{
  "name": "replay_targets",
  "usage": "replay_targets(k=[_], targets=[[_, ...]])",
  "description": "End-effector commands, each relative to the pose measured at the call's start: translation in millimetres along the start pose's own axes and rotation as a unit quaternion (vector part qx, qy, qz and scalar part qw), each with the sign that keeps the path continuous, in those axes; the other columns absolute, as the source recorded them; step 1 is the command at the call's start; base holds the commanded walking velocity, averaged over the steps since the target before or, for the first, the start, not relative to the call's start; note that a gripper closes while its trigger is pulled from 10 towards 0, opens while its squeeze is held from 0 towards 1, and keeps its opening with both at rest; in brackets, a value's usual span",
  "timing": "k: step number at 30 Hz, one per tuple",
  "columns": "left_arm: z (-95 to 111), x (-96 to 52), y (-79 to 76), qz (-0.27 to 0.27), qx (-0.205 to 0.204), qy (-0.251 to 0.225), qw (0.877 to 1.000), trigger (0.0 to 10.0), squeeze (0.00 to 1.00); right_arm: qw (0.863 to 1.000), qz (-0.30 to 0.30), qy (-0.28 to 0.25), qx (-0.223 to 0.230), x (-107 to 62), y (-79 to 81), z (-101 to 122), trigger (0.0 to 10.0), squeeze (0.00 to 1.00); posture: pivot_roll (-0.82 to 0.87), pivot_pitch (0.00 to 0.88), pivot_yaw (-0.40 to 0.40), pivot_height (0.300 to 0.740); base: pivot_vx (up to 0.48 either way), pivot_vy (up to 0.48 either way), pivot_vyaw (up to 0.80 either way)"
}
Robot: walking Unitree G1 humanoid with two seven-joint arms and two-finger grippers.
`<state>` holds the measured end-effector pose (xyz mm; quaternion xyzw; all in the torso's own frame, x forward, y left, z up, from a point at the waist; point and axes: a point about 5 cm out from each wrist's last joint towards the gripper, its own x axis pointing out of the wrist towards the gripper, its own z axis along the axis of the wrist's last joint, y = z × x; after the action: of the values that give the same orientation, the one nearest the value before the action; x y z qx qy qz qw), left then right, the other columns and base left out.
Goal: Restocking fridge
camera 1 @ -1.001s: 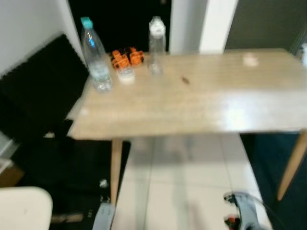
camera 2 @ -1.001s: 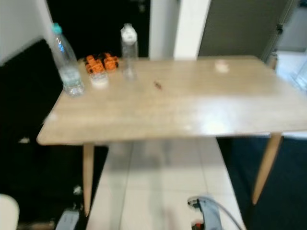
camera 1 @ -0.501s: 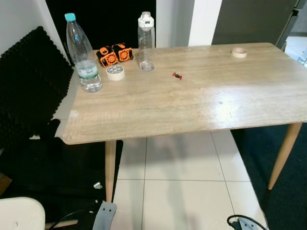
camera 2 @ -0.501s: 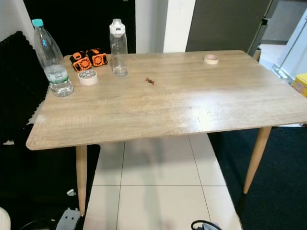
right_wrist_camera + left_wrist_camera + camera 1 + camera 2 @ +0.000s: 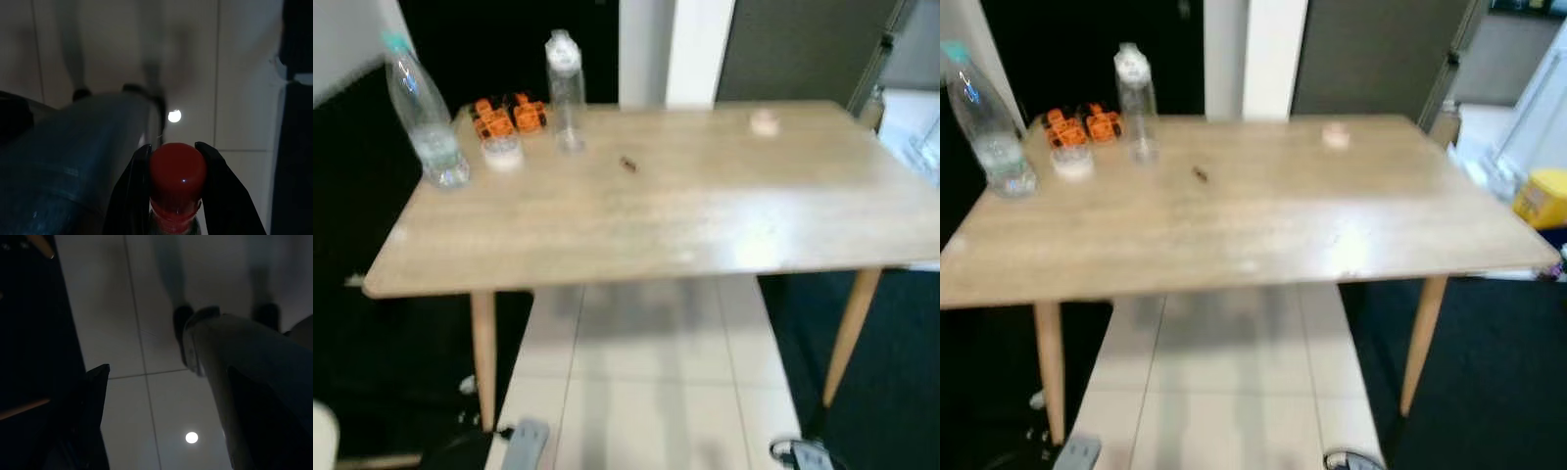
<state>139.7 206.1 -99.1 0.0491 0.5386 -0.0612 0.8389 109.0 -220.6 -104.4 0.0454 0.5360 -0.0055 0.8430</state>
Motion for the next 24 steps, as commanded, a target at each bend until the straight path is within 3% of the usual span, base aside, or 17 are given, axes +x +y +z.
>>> replay_targets(k=[1, 13, 24], targets=[[-2.4, 0.1, -2.2, -0.004, 0.007, 0.006, 1.0, 10.0, 0.0, 1.0, -0.008, -0.004, -0.001, -1.1, -5.3, 1.8, 10.0, 0.0, 0.01, 0.0, -0.006, 0.74, 0.0, -0.48, 0.0], [0.3, 0.8, -4.1, -0.008, 0.015, 0.004, 1.0, 10.0, 0.0, 1.0, -0.007, 0.002, -0.012, -2.3, -7.7, -1.3, 10.0, 0.0, 0.01, 0.0, -0.007, 0.74, 0.0, -0.48, 0.0], [1.2, 0.9, -4.3, -0.01, 0.014, 0.002, 1.0, 10.0, 0.0, 1.0, 0.002, 0.009, -0.017, -2.6, -6.8, -3.9, 10.0, 0.0, 0.0, 0.0, -0.003, 0.74, 0.0, -0.48, 0.8]])
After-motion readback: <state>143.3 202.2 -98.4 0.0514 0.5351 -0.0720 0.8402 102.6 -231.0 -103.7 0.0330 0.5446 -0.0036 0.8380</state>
